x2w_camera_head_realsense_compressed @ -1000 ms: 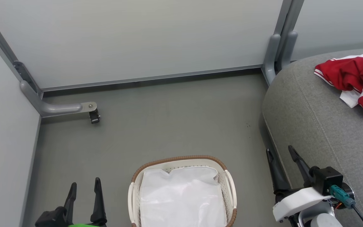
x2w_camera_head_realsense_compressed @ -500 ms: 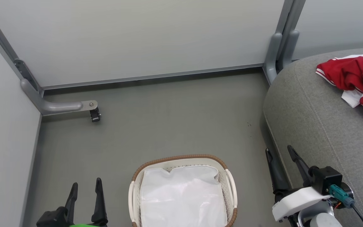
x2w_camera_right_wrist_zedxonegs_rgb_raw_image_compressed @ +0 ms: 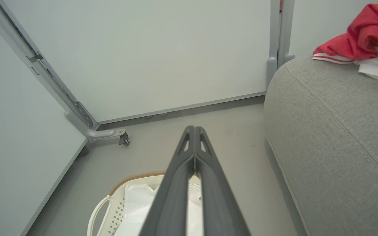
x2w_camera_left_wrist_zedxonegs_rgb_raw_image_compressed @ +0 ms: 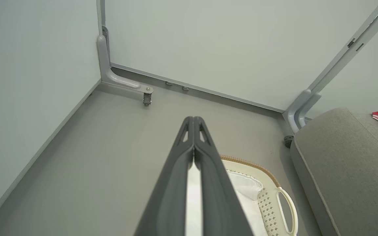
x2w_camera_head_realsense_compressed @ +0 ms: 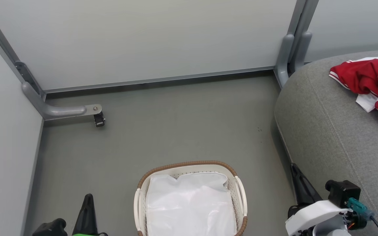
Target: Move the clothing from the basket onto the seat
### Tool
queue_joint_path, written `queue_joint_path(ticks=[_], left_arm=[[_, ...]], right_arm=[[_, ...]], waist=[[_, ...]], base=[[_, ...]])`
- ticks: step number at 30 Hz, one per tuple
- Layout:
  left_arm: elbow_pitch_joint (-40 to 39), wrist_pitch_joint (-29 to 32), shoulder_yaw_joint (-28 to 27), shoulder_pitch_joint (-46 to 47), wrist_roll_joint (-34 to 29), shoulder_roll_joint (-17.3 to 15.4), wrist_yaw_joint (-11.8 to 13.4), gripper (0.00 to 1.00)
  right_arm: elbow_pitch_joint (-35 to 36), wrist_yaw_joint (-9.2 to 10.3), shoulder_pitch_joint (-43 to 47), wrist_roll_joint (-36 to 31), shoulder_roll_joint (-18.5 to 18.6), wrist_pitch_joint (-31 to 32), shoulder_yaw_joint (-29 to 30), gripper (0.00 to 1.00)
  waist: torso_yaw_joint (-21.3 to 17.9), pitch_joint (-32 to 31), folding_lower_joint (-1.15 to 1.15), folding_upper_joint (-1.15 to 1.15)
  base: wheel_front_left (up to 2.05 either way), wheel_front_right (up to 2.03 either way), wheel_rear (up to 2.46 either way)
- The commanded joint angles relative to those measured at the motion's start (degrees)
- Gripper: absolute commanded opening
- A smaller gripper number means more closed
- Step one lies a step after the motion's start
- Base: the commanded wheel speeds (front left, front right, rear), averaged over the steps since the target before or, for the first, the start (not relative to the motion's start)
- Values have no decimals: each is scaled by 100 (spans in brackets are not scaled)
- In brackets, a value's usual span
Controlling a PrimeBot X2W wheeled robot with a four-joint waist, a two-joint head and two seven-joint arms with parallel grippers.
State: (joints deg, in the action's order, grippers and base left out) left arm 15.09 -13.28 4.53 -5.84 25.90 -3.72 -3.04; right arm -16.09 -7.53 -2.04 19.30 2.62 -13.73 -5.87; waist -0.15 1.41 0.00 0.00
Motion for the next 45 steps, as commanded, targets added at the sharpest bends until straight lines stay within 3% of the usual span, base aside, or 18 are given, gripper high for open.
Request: queue_joint_path(ticks=[1,26,45], left_arm=[[-84,55,-67,137,254,-1,-32,0],[-104,663,-400,497,2280,23,-166,0],[-113,1029,-598,710,3478,38,-251,0]], right_arm=[[96,0,-98,289,40,48,45,0],[141,2,-215,2616,135,576,302,0],[173,3,-279,3967,159,917,489,0]], waist=[[0,-2,0,0],[3,-28,0,0],[5,-47,0,0]], base=[[0,0,0],[0,0,0],[0,0,0]])
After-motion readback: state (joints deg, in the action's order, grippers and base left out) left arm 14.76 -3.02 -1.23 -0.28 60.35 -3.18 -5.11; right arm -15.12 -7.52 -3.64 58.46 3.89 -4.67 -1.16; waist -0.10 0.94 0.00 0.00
